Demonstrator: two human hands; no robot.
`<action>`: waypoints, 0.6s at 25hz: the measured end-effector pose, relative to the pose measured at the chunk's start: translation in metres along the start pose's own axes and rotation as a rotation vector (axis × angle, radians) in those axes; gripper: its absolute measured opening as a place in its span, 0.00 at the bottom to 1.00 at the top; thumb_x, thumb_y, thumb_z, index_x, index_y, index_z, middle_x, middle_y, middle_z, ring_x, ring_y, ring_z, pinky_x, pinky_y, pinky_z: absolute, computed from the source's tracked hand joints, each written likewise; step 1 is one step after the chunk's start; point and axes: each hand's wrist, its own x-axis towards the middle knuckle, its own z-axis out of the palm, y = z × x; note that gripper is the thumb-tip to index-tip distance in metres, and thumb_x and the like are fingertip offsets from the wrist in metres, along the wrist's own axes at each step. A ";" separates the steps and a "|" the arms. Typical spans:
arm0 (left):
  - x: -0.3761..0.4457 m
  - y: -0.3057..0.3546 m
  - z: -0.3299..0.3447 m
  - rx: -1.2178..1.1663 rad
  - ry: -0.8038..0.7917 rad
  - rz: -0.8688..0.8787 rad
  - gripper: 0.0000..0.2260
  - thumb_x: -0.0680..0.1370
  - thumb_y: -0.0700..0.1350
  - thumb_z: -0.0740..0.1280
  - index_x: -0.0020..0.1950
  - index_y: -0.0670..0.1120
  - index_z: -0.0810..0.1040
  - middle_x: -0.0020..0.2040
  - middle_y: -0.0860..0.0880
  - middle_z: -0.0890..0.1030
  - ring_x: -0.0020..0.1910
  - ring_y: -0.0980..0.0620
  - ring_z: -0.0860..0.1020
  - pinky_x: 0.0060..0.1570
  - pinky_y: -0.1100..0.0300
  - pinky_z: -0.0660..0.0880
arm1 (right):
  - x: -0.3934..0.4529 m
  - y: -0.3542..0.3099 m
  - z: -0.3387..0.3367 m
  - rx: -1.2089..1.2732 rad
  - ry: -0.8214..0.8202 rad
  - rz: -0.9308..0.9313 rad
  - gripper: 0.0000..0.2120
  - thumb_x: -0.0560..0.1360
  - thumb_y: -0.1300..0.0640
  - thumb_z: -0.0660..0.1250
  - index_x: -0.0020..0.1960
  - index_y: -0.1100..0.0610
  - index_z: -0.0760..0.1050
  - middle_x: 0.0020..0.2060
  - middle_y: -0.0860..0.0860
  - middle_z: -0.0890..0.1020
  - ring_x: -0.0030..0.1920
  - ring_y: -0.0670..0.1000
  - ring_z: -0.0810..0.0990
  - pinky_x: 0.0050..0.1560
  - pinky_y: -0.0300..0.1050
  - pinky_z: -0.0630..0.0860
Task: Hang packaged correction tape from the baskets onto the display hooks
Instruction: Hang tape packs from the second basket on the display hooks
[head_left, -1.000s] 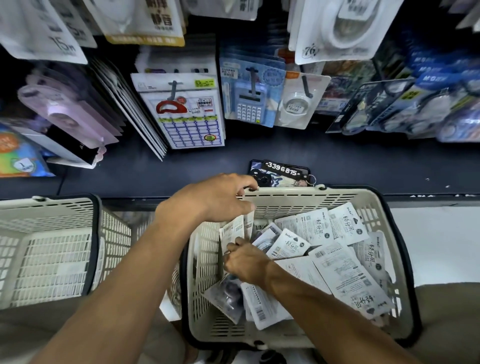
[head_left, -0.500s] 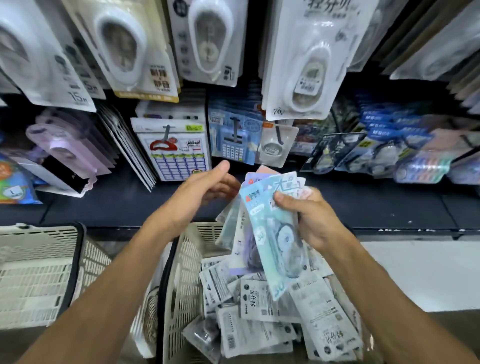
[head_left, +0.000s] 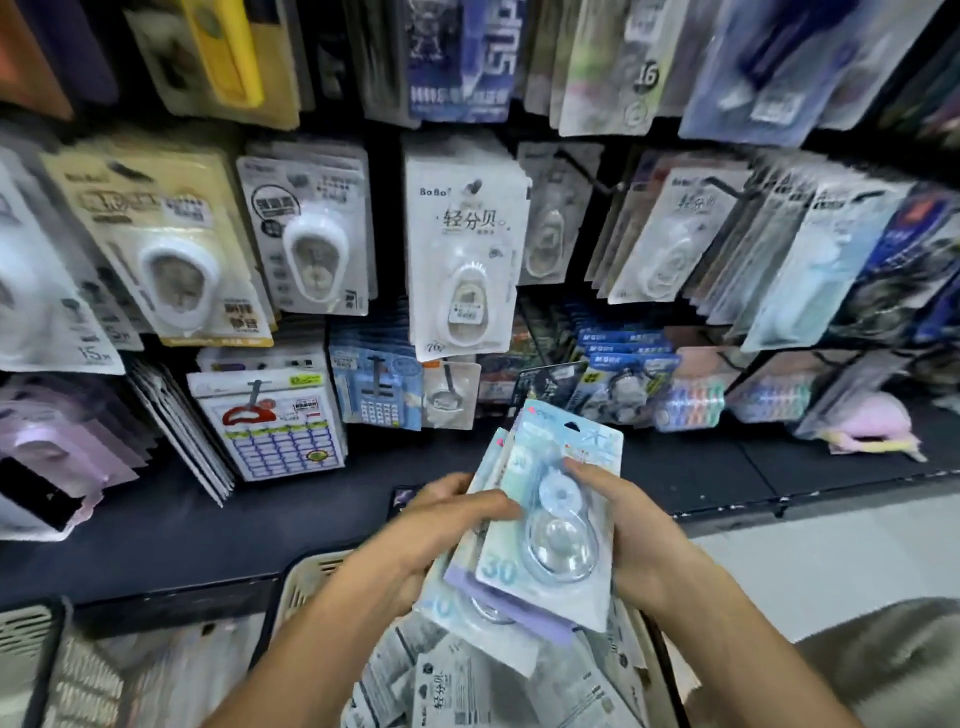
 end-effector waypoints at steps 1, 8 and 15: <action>0.001 0.004 0.004 -0.013 0.027 0.008 0.19 0.63 0.44 0.77 0.51 0.42 0.83 0.39 0.42 0.86 0.34 0.46 0.85 0.33 0.58 0.80 | -0.009 0.004 -0.001 0.019 -0.032 -0.064 0.23 0.75 0.54 0.73 0.68 0.59 0.77 0.61 0.61 0.83 0.57 0.61 0.84 0.49 0.54 0.83; -0.026 0.033 0.013 -0.164 -0.363 0.124 0.31 0.59 0.47 0.87 0.60 0.51 0.84 0.62 0.40 0.84 0.57 0.39 0.84 0.49 0.47 0.83 | -0.059 -0.014 0.015 -0.057 0.215 -0.474 0.11 0.64 0.55 0.78 0.43 0.59 0.83 0.45 0.62 0.87 0.42 0.60 0.87 0.34 0.51 0.82; -0.061 0.089 -0.017 -0.040 -0.286 0.440 0.40 0.57 0.39 0.84 0.67 0.53 0.78 0.60 0.39 0.84 0.54 0.35 0.84 0.46 0.45 0.83 | -0.073 -0.084 0.014 -0.283 0.296 -0.809 0.24 0.65 0.42 0.79 0.56 0.50 0.79 0.40 0.49 0.86 0.29 0.48 0.80 0.20 0.40 0.69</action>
